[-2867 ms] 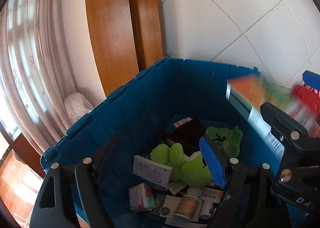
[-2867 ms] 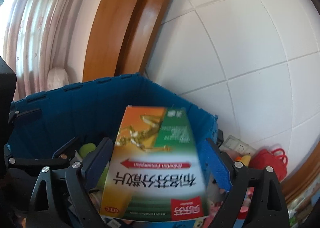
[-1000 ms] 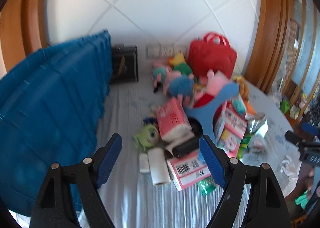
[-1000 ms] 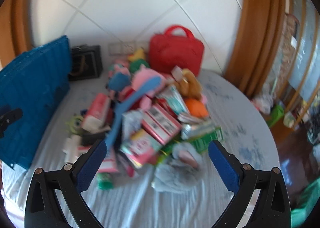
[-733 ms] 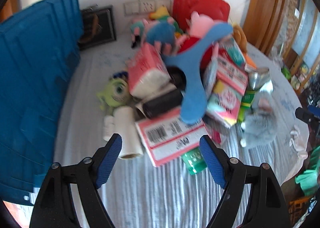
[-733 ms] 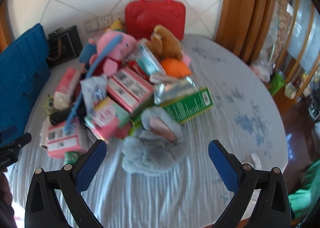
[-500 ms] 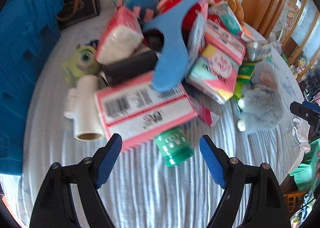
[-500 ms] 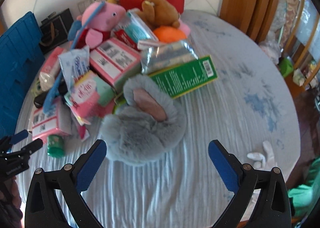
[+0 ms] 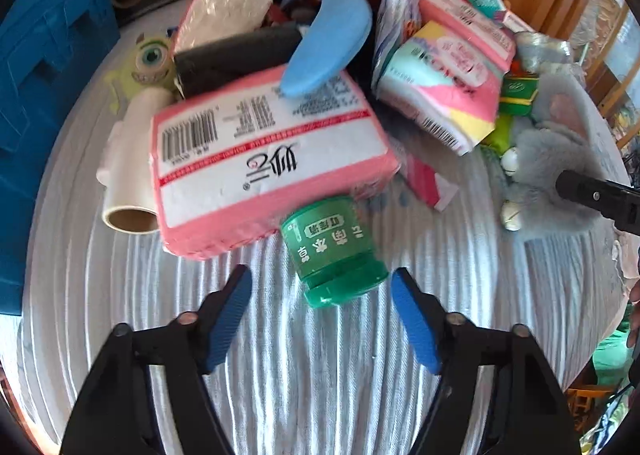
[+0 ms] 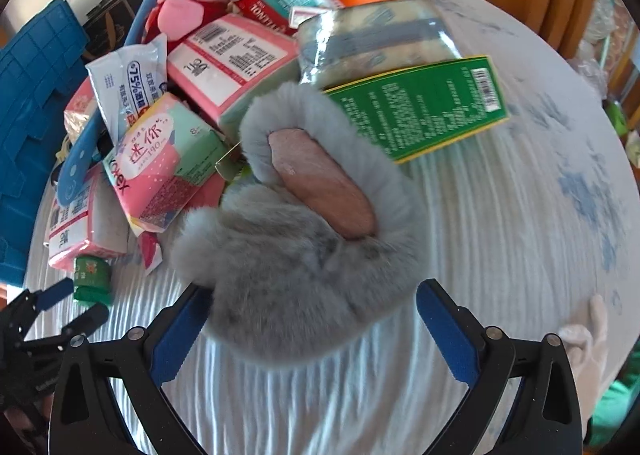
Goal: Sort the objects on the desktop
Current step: 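Grasp the green jar with the left tool while the right tool grasps the grey plush bunny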
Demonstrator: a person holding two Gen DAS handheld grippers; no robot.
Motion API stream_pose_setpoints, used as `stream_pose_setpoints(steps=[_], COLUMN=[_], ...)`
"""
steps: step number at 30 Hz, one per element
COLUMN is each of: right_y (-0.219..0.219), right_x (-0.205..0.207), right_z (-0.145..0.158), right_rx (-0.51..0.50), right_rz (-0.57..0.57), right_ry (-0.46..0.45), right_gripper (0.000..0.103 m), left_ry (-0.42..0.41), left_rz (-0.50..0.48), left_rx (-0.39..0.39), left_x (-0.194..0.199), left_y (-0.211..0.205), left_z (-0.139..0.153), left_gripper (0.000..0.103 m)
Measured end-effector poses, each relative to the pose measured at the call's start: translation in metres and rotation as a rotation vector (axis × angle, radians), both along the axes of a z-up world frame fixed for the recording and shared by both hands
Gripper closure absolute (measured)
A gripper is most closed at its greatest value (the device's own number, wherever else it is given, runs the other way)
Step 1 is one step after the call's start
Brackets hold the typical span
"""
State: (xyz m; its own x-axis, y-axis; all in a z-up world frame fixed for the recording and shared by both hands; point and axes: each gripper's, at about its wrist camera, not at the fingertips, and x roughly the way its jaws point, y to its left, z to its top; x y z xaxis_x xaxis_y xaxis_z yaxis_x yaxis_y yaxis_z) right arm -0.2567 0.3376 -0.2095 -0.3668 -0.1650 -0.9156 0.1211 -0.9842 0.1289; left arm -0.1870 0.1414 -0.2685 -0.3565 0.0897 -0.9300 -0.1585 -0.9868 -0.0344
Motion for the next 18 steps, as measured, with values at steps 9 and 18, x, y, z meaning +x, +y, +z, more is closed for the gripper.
stream_pose_setpoints(steps=[9, 18], right_y=[-0.008, -0.009], right_x=[-0.014, -0.019], right_z=[-0.032, -0.042], right_rx=[0.042, 0.092], right_rz=[0.023, -0.011], right_ry=[0.004, 0.013], right_gripper=[0.0, 0.001], left_ry=[0.029, 0.04], left_rz=[0.01, 0.001], left_rx=[0.001, -0.002], left_x=[-0.003, -0.002], left_y=[0.006, 0.015], left_z=[-0.002, 0.0], left_gripper=[0.055, 0.054])
